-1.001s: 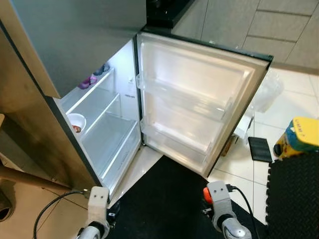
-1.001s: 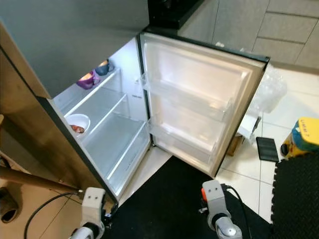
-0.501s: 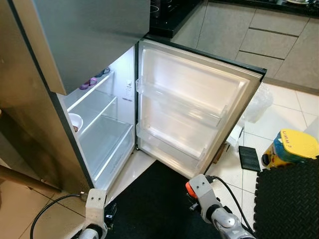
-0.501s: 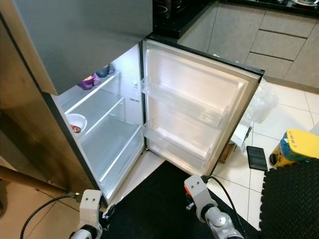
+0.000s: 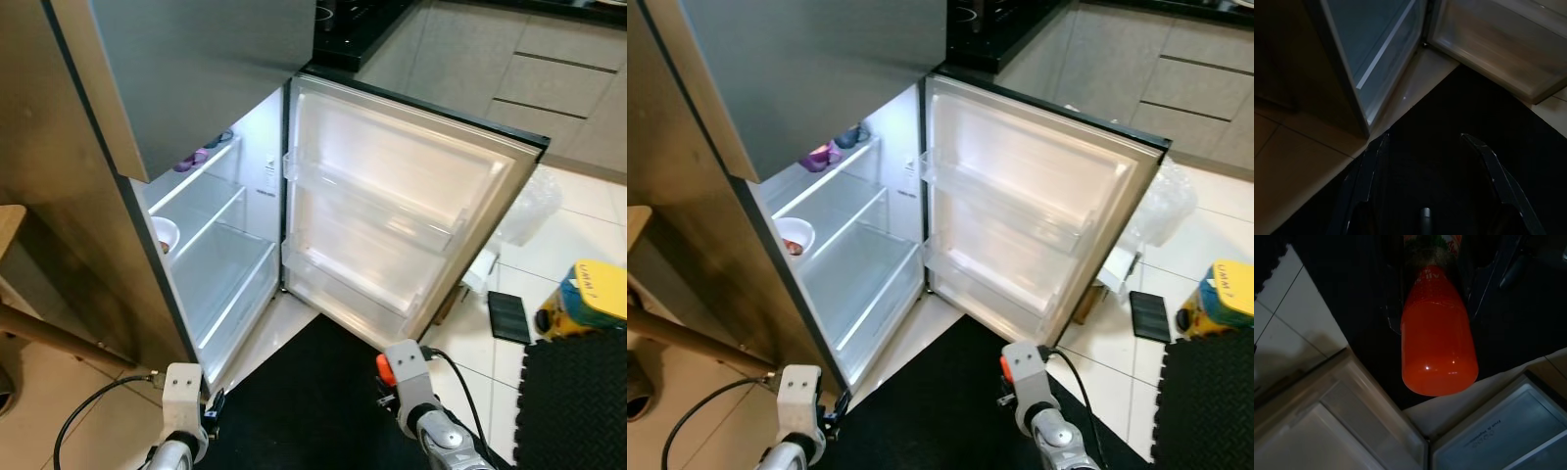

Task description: Restocking fridge

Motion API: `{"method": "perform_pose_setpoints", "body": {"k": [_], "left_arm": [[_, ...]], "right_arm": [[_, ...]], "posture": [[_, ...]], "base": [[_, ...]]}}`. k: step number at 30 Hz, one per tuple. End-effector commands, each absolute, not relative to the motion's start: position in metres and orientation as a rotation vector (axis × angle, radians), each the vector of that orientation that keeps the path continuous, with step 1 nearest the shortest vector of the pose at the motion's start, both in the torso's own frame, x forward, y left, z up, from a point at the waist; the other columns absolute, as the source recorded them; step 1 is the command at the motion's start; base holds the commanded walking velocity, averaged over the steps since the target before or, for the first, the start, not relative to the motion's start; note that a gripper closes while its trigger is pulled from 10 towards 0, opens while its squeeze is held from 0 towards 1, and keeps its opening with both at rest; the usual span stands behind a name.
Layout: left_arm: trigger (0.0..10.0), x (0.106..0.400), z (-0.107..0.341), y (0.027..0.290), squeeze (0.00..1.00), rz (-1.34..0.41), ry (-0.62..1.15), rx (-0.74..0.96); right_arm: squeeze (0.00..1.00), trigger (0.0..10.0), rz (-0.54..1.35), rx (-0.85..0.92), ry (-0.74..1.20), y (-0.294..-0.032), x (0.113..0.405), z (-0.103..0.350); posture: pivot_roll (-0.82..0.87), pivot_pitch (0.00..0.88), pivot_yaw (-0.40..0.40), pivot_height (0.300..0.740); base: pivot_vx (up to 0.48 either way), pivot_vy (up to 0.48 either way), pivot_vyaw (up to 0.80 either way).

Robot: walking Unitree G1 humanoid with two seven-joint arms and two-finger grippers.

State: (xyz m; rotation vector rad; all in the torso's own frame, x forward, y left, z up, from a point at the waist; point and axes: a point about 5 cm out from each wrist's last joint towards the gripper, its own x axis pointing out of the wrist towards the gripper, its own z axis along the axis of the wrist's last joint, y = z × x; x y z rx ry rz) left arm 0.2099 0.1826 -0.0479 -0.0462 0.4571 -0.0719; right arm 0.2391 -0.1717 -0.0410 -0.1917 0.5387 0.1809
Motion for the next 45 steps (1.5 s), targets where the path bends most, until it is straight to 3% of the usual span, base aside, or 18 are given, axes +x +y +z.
{"method": "perform_pose_setpoints", "body": {"k": [1,16,45], "left_arm": [[10.0,0.2082,-0.0501,0.1792,0.00,-0.086,0.476,-0.053],[10.0,0.2093,-0.0492,0.1766,0.00,-0.088,0.465,-0.059],[10.0,0.2088,-0.0499,0.1736,0.00,-0.120,0.473,-0.075]], "right_arm": [[0.00,10.0,0.159,-0.182,0.575,-0.1756,0.2308,-0.0472],[0.00,10.0,0.144,-0.174,0.583,-0.1810,0.2274,-0.0487],[0.00,10.0,0.153,-0.177,0.588,-0.1804,0.2253,-0.0500]], "posture": [[-0.14,0.094,-0.015,0.740],[-0.14,0.101,-0.015,0.740],[-0.14,0.101,-0.014,0.740]], "base": [[0.000,0.000,0.00],[0.000,0.000,0.00],[0.298,0.000,0.00]]}}
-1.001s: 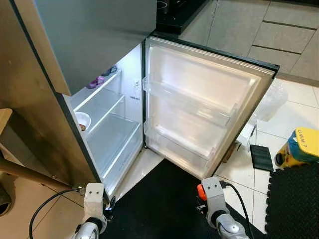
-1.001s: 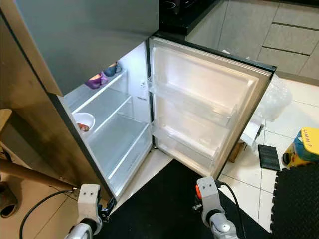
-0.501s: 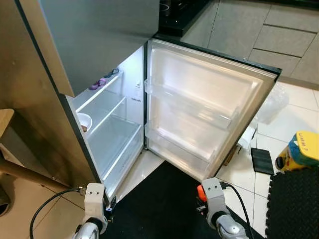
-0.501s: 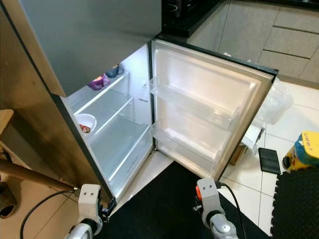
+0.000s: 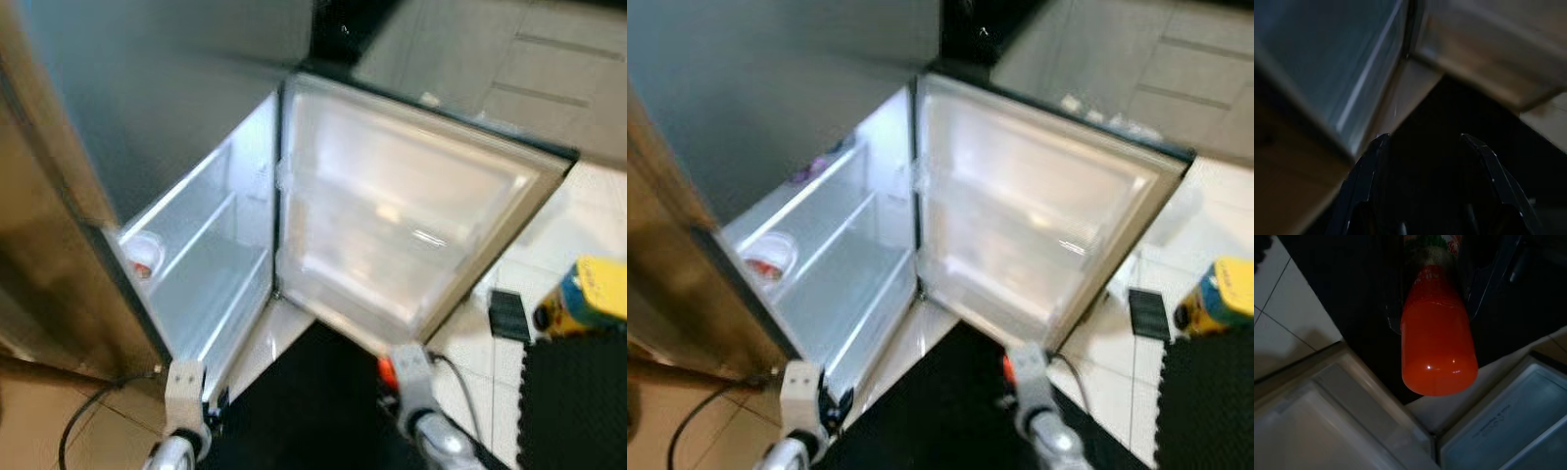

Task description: Restocking fridge

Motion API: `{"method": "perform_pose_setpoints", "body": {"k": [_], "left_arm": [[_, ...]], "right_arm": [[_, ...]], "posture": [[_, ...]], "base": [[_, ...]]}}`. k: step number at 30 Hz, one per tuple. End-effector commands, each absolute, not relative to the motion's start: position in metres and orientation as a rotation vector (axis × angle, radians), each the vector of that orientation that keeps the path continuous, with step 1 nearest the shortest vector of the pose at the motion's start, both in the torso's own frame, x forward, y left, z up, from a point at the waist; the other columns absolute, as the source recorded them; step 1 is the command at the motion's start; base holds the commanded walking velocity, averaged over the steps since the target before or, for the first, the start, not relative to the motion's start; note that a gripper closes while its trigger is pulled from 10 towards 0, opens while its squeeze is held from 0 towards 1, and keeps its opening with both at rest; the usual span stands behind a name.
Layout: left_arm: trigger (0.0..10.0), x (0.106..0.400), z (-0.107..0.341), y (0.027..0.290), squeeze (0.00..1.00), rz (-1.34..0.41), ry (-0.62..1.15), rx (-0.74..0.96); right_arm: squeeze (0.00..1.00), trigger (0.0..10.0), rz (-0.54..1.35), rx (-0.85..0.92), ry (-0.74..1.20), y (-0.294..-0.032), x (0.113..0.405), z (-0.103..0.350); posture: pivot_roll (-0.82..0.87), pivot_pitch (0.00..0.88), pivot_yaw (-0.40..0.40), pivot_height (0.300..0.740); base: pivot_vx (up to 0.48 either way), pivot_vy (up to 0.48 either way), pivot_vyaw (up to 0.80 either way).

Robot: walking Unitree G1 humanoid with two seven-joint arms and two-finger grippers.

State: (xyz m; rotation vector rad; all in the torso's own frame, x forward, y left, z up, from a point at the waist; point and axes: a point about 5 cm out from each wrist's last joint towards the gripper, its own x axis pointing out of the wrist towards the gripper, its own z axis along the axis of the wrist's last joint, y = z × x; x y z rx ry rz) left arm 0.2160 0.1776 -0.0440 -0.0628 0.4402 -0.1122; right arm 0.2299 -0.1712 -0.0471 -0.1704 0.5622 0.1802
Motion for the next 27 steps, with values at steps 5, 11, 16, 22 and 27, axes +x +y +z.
{"method": "perform_pose_setpoints", "body": {"k": [5,11,16,22,27], "left_arm": [[10.0,0.2082,-0.0502,0.1728,0.00,-0.124,0.474,-0.075],[10.0,0.2083,-0.0505,0.1720,0.00,-0.127,0.478,-0.074],[10.0,0.2089,-0.0503,0.1711,0.00,-0.132,0.478,-0.074],[10.0,0.2093,-0.0498,0.1693,0.00,-0.142,0.473,-0.072],[10.0,0.2071,-0.0497,0.1643,0.00,-0.181,0.460,-0.058]], "right_arm": [[0.00,10.0,0.153,-0.178,0.590,-0.1808,0.2249,-0.0502],[0.00,10.0,0.153,-0.179,0.592,-0.1806,0.2246,-0.0505],[0.00,10.0,0.154,-0.181,0.586,-0.1804,0.2252,-0.0499],[0.00,10.0,0.152,-0.181,0.585,-0.1811,0.2255,-0.0495],[0.00,10.0,0.148,-0.180,0.583,-0.1823,0.2240,-0.0500]], "posture": [[-0.15,0.102,-0.014,0.740],[-0.15,0.100,-0.014,0.740],[-0.15,0.099,-0.013,0.740],[-0.15,0.100,-0.012,0.740],[-0.16,0.101,-0.010,0.740]], "base": [[0.323,0.000,0.00],[0.312,0.000,0.00],[0.305,0.000,0.00],[0.274,0.000,0.00],[0.000,0.000,0.00]]}}
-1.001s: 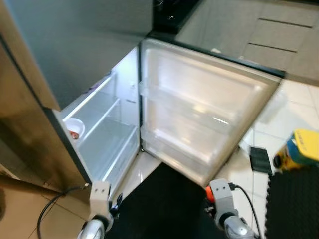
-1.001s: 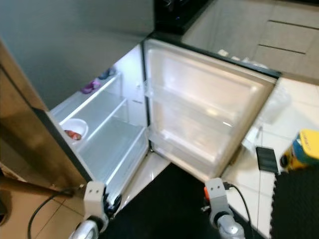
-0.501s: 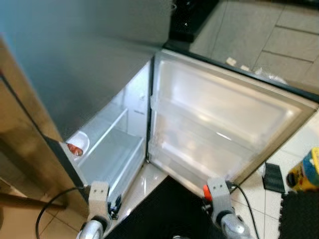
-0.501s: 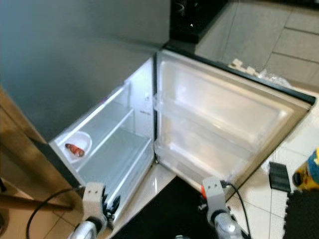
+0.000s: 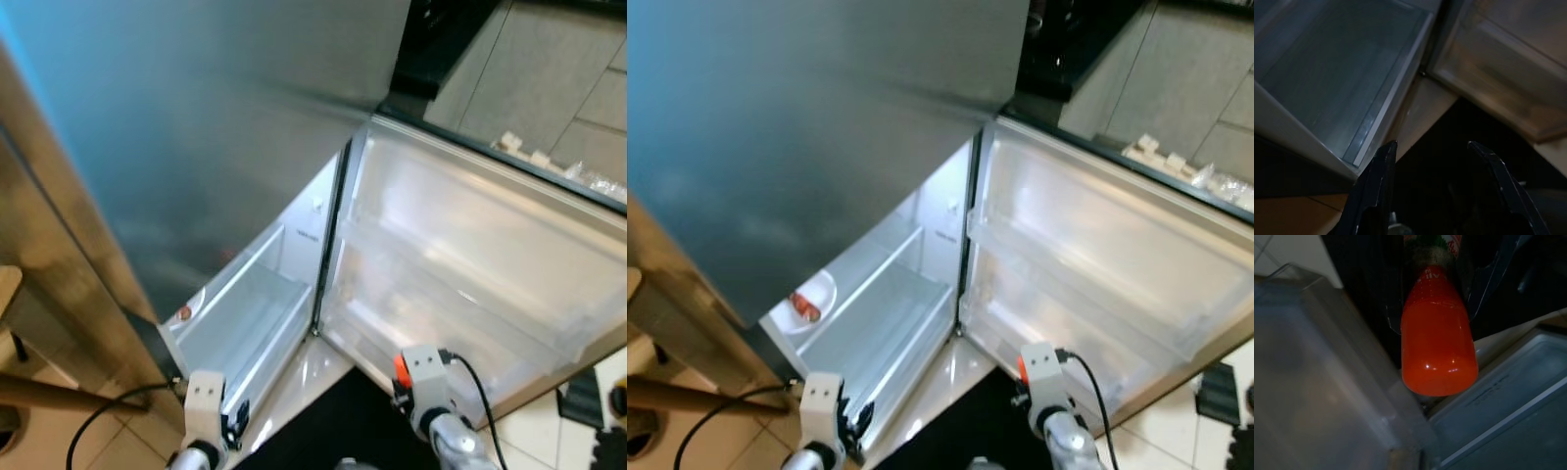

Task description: Restocking fridge

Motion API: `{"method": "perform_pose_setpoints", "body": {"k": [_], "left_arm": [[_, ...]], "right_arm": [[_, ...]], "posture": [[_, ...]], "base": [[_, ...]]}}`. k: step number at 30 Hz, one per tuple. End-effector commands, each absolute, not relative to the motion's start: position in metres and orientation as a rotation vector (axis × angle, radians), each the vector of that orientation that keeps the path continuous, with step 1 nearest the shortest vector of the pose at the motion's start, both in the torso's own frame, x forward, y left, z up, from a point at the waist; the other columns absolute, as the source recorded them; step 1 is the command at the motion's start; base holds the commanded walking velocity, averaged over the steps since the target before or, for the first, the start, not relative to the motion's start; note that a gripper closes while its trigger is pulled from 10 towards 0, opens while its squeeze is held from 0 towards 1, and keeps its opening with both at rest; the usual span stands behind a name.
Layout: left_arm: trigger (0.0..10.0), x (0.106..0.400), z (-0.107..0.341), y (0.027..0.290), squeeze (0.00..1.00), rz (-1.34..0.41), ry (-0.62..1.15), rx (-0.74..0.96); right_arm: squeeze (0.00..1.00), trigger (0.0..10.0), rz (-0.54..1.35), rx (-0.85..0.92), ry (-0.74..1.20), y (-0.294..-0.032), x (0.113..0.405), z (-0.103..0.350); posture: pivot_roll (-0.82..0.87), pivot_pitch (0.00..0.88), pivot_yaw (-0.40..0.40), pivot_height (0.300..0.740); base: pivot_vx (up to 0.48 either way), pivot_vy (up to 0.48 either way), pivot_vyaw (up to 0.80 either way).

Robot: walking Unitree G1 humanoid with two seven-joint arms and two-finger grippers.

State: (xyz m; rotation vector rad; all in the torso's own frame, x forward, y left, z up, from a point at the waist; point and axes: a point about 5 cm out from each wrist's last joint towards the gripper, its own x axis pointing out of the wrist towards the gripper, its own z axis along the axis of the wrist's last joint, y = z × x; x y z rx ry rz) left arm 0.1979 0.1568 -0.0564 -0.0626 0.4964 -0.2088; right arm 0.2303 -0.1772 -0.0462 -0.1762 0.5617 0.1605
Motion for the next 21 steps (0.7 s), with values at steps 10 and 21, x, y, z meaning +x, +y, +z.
{"method": "perform_pose_setpoints", "body": {"k": [10,21], "left_arm": [[10.0,0.2055,-0.0511,0.1598,0.00,-0.210,0.469,-0.062],[10.0,0.2064,-0.0507,0.1594,0.00,-0.226,0.470,-0.058]], "right_arm": [[0.00,10.0,0.148,-0.177,0.584,-0.1841,0.2211,-0.0511],[0.00,10.0,0.148,-0.174,0.588,-0.1834,0.2180,-0.0528]], "posture": [[-0.17,0.105,-0.003,0.740],[-0.18,0.097,0.005,0.740]], "base": [[0.000,0.000,0.00],[0.000,-0.381,0.00]]}}
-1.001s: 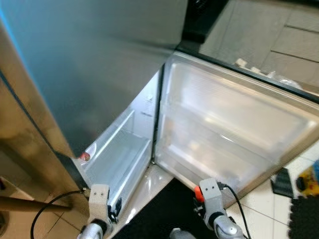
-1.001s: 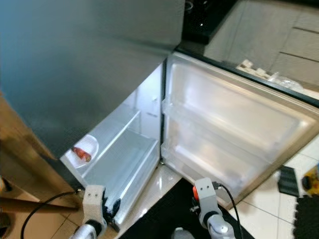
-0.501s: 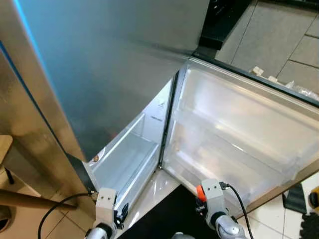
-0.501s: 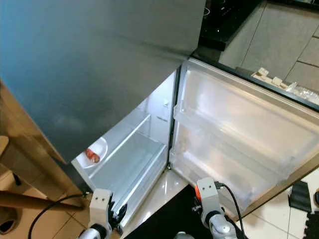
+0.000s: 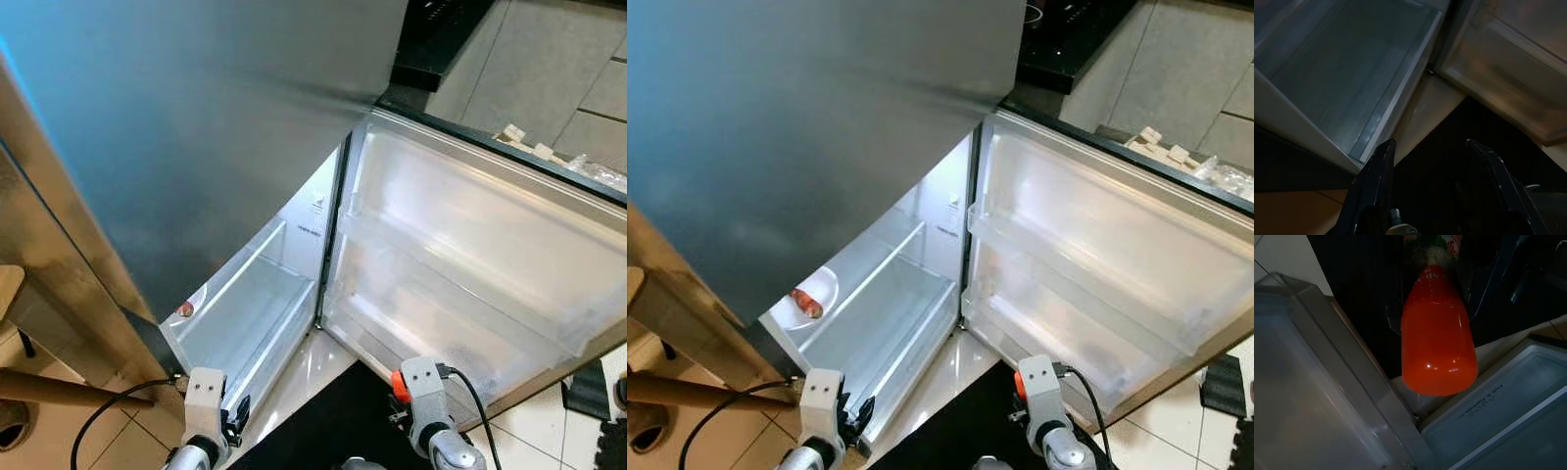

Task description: Restocking fridge

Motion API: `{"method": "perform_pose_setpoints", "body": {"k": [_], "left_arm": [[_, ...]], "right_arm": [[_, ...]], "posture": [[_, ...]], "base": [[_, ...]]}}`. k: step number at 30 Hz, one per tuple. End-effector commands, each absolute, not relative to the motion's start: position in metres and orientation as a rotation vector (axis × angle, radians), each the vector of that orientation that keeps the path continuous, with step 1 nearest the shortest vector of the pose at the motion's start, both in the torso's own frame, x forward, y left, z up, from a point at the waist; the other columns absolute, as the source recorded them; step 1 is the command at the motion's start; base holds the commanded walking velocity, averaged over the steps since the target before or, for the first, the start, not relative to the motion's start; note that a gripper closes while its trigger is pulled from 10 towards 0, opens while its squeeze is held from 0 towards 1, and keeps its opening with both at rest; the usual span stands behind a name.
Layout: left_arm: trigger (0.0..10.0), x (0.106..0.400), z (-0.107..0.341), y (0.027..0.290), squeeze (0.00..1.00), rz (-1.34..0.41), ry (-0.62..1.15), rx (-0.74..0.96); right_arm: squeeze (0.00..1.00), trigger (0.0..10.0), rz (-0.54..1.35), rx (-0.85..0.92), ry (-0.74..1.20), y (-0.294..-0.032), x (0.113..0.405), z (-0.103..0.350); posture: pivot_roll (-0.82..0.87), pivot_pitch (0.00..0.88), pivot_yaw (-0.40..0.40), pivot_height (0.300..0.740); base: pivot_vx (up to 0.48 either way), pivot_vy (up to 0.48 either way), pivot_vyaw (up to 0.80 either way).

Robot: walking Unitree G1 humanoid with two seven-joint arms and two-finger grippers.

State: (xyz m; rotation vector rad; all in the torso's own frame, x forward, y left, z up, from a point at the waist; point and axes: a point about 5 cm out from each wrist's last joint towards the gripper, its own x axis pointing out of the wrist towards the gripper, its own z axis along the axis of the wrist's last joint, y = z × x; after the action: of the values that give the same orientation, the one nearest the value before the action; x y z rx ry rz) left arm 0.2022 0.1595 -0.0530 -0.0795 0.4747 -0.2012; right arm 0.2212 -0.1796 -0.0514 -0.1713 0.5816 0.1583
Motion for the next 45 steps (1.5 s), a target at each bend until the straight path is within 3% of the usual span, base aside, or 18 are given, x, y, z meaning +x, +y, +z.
{"method": "perform_pose_setpoints", "body": {"k": [1,21,31,38,42,45], "left_arm": [[10.0,0.206,-0.051,0.159,0.00,-0.226,0.470,-0.058],[10.0,0.201,-0.053,0.166,0.00,-0.221,0.484,-0.041],[10.0,0.207,-0.043,0.161,0.00,-0.384,0.408,-0.007],[10.0,0.219,-0.018,0.143,0.00,-0.696,0.266,-0.026],[10.0,0.221,-0.013,0.142,0.00,-0.731,0.241,-0.022],[10.0,0.232,0.000,0.147,0.00,-0.758,0.179,0.067]], "right_arm": [[0.00,10.0,0.148,-0.174,0.588,-0.183,0.218,-0.053],[0.00,10.0,0.212,-0.165,0.546,-0.173,0.219,-0.050],[0.00,10.0,0.457,-0.085,0.368,-0.150,0.236,-0.027],[0.00,10.0,0.726,-0.021,0.186,-0.129,0.255,0.013],[0.00,10.0,0.784,-0.007,0.155,-0.123,0.256,0.022],[0.00,10.0,0.952,0.057,0.051,-0.108,0.260,0.060]], "posture": [[-0.18,0.097,0.005,0.740],[-0.18,0.083,0.011,0.740],[-0.19,0.081,0.015,0.740],[-0.21,0.085,0.029,0.740],[-0.21,0.085,0.029,0.740],[-0.21,0.085,0.029,0.740]], "base": [[0.000,-0.480,0.00],[0.000,0.000,0.00],[0.000,0.000,0.00],[0.000,0.000,0.00],[0.000,0.000,0.00],[0.000,0.000,0.00]]}}
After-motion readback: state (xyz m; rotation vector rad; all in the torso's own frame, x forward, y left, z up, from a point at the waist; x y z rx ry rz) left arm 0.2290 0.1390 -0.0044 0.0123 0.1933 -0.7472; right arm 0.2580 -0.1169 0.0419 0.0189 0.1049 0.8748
